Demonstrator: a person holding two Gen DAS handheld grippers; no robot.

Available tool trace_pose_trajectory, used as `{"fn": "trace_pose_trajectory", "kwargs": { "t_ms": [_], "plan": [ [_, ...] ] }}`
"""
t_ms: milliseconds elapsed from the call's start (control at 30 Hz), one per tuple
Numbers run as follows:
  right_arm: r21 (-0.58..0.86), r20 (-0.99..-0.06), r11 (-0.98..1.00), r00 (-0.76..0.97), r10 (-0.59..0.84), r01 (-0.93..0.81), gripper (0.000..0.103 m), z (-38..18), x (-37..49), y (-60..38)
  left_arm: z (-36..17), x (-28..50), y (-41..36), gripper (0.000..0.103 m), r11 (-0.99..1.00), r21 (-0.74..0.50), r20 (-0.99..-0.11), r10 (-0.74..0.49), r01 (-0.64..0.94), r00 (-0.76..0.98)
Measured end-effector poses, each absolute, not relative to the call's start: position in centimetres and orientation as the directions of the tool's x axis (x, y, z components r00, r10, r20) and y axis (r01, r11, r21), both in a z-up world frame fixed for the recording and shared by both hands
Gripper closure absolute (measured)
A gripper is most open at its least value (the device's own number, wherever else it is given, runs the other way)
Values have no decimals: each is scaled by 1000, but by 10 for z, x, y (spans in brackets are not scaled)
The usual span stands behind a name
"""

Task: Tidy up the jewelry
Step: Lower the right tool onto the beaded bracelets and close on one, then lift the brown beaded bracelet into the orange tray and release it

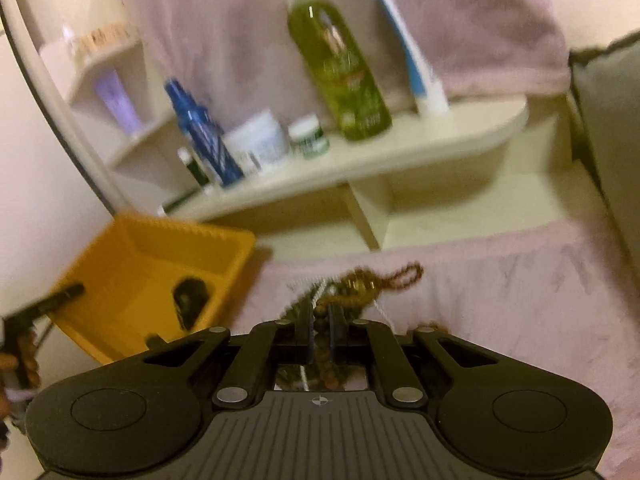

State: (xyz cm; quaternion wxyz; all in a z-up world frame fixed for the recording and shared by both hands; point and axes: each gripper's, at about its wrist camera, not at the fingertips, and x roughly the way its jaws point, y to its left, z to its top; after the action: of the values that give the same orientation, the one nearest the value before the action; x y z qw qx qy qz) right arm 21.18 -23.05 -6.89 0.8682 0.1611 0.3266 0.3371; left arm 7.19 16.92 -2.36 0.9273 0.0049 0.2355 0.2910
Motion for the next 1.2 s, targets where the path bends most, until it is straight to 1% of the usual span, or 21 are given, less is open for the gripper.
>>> {"fn": "trace_pose_trajectory", "kwargs": {
  "t_ms": [400, 667, 967, 1200],
  "plan": [
    [507, -300, 679, 629, 717, -531, 96, 5, 194, -258, -23, 71, 169, 88, 833, 148, -430, 540, -533, 724],
    [500, -232, 670, 660, 714, -549, 96, 39, 181, -266, -22, 69, 169, 89, 837, 149, -428, 535, -527, 729],
    [472, -178, 668, 680, 711, -575, 96, 72, 169, -270, -22, 68, 169, 89, 838, 147, -426, 533, -525, 731],
    [452, -188, 663, 664, 724, -596, 96, 90, 171, -255, -21, 70, 170, 89, 839, 152, -432, 531, -522, 729]
  ]
}}
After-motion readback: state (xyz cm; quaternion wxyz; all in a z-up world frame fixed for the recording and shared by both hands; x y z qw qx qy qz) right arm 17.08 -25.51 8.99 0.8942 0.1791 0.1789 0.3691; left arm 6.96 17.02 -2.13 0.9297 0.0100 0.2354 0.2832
